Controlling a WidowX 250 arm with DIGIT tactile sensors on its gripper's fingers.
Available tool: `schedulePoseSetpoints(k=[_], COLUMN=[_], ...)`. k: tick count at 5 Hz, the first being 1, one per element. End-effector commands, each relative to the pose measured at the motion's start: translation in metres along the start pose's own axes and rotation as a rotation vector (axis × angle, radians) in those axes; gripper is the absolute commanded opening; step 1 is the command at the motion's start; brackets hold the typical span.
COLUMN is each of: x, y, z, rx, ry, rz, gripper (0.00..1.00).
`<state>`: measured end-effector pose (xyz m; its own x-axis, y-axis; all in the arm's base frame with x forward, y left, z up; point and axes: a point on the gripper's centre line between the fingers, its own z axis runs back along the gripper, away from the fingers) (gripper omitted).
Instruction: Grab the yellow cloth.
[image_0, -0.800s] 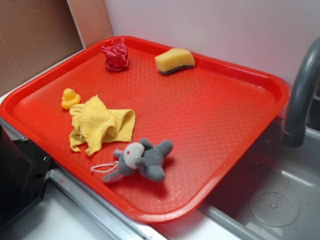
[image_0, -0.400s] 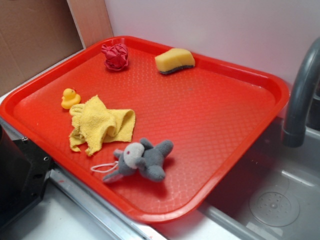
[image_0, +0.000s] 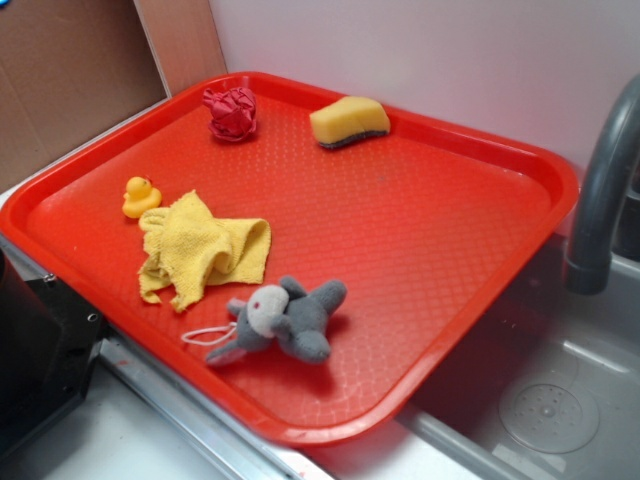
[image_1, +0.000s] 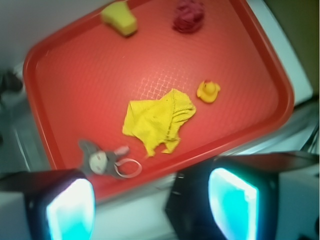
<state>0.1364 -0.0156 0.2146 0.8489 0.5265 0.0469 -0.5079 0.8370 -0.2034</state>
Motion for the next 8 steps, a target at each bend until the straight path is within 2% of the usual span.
schedulePoseSetpoints(k=[1, 2, 4, 6, 8], x=[0.017, 0.023, 0.038, 0.042, 0.030], y=[-0.001, 0.005, 0.017, 0.034, 0.039], z=[-0.038, -0.068, -0.125, -0.170, -0.186], rx=[0.006, 0.015, 0.093, 0.179, 0.195], ry=[-0.136, -0.123, -0.133, -0.217, -0.229], rz=[0.478, 0.645, 0.670, 0.689, 0.654], gripper=[1.00, 1.00, 1.00, 1.00, 1.00])
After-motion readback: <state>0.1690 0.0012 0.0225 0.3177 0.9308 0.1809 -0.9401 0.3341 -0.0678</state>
